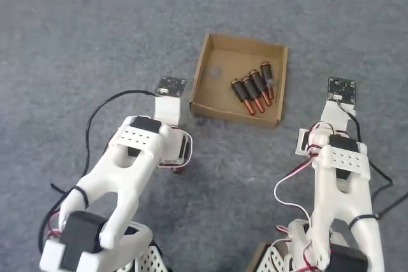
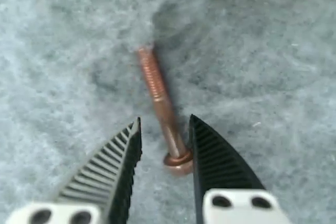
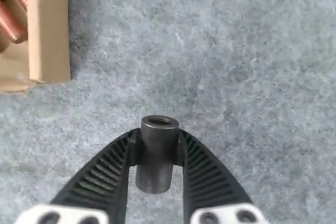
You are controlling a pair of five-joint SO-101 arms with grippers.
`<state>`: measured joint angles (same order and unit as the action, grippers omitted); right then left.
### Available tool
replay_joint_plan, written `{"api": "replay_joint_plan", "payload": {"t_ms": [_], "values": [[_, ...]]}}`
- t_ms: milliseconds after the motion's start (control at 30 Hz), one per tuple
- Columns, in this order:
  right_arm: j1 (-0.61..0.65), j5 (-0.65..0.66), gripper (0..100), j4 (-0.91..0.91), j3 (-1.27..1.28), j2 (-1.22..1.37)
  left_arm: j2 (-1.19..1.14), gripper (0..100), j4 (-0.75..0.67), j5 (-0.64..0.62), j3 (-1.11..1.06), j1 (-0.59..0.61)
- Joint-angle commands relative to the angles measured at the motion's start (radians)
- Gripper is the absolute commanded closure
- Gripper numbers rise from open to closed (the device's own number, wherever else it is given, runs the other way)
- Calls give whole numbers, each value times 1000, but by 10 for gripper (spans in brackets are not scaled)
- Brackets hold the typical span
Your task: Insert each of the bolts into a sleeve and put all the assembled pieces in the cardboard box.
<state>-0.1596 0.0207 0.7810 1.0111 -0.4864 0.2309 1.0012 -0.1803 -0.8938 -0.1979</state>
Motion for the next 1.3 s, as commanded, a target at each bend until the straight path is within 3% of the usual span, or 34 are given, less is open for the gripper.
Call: {"api": "replay_joint_plan", "payload": {"t_ms": [0, 67, 400, 467, 567, 733, 833, 1000, 1267], "values": [[13, 14, 991, -13, -5, -45, 14, 859, -21, -11, 13, -21], [13, 14, 991, -12, -5, -45, -46, 859, -44, -9, 21, -18], [13, 15, 991, -10, -5, -45, -342, 863, 109, 0, 239, -14], [13, 15, 991, -12, -5, -45, -350, 880, 112, 68, 245, -17], [13, 15, 991, -12, -5, -45, -350, 995, 114, 206, 245, -26], [12, 15, 991, -13, -5, -45, -308, 988, 161, 253, 246, -68], [12, 15, 991, -13, -5, -45, -203, 987, 163, 126, 245, -69], [13, 15, 991, -13, -5, -45, -37, 987, 63, -336, 217, 55], [13, 15, 991, -15, -5, -45, -5, 987, -353, -479, 30, 210]]}}
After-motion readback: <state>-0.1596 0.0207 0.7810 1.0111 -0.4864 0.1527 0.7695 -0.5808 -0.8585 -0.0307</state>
